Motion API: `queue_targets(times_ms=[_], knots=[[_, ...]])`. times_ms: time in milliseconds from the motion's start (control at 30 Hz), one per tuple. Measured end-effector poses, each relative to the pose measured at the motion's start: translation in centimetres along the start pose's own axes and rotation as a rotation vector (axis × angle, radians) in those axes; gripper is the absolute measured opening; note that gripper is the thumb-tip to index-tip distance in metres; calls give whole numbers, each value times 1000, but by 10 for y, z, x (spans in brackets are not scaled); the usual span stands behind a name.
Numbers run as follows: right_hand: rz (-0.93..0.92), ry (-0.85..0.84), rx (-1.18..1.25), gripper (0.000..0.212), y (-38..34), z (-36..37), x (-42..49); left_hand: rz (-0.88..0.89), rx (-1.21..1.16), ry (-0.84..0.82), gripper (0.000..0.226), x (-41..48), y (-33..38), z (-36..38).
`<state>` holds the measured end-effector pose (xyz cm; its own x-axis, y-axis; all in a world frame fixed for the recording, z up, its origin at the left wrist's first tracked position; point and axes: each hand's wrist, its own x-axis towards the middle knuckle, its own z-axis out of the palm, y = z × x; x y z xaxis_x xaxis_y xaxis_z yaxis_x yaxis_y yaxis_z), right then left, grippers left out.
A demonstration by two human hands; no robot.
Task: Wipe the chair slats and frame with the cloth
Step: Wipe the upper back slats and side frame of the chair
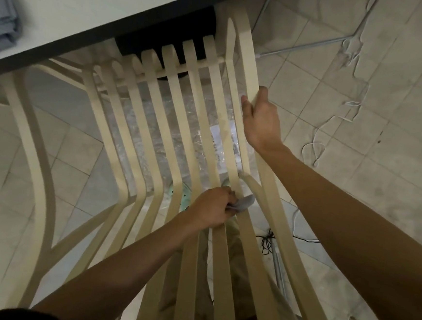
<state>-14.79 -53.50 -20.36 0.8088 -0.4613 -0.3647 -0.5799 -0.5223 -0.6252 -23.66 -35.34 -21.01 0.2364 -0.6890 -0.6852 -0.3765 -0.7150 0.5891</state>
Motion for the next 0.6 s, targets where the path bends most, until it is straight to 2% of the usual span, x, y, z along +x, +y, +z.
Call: queue_targets(times_ms=[167,433,600], knots=[[-11,3,7,29,-4,-2,-2,50,-20,56,22,-31,17,0],[-27,21,-15,32,-3,-2,-4,171,-184,91,16,-97,61,-16],[-23,13,18,32,-5,-5,-5,225,-274,131,21,-126,76,-14]])
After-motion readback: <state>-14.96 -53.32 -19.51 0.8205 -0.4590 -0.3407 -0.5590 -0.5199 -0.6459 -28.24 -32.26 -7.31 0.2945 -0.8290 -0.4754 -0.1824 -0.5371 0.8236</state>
